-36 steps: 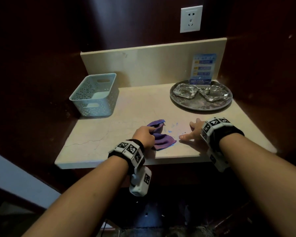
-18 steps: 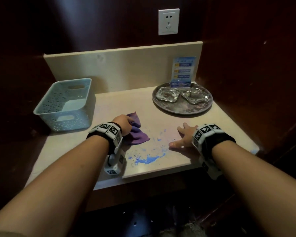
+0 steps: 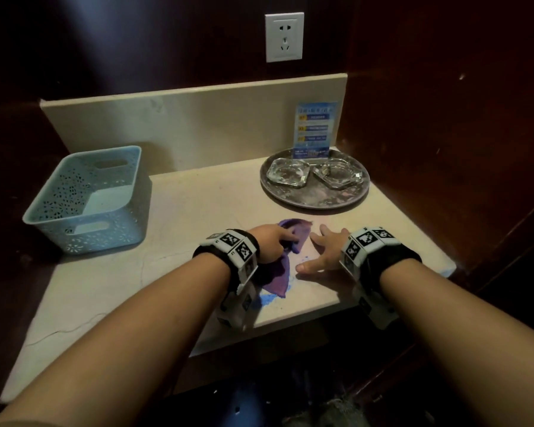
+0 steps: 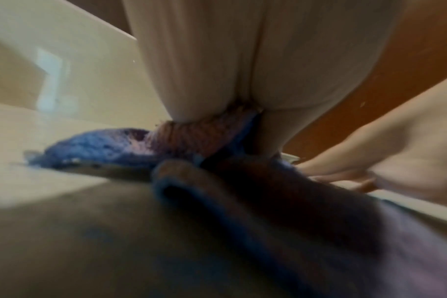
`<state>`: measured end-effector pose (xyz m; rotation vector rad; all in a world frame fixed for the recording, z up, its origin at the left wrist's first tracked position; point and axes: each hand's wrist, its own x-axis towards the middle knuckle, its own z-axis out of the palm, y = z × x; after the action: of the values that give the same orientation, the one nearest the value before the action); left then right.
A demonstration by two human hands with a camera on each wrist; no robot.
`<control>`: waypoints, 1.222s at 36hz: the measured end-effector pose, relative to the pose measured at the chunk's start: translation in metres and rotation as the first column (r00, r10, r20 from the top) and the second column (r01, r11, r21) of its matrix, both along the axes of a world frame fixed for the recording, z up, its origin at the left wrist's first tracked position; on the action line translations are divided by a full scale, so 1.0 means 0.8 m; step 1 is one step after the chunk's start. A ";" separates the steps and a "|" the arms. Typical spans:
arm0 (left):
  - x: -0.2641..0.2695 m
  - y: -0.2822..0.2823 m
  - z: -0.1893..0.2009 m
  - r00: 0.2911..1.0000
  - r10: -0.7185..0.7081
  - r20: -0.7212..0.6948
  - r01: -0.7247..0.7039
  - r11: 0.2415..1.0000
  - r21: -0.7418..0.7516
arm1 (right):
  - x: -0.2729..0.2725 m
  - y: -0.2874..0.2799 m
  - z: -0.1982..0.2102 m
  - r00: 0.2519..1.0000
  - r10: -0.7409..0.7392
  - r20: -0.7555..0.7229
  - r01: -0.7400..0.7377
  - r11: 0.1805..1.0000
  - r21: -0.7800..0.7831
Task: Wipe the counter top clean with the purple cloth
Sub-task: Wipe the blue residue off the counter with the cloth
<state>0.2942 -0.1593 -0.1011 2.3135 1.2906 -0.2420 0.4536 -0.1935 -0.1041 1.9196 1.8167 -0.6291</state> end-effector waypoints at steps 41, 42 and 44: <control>-0.087 -0.026 0.004 0.948 0.317 -0.022 -0.302 0.919 0.254 | 0.004 -0.013 0.002 0.998 0.045 0.032 -0.045 0.999 0.004; -0.091 -0.022 0.006 0.934 0.357 0.021 -0.349 0.896 0.276 | 0.004 -0.013 0.002 0.998 0.048 0.031 -0.048 0.999 0.005; -0.098 -0.013 0.008 0.903 0.420 0.089 -0.425 0.845 0.324 | 0.004 -0.013 0.002 0.998 0.053 0.032 -0.053 0.999 0.004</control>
<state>0.2158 -0.1696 -0.0946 2.2032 1.9170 0.1590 0.4570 -0.2037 -0.1025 1.8674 1.8449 -0.5737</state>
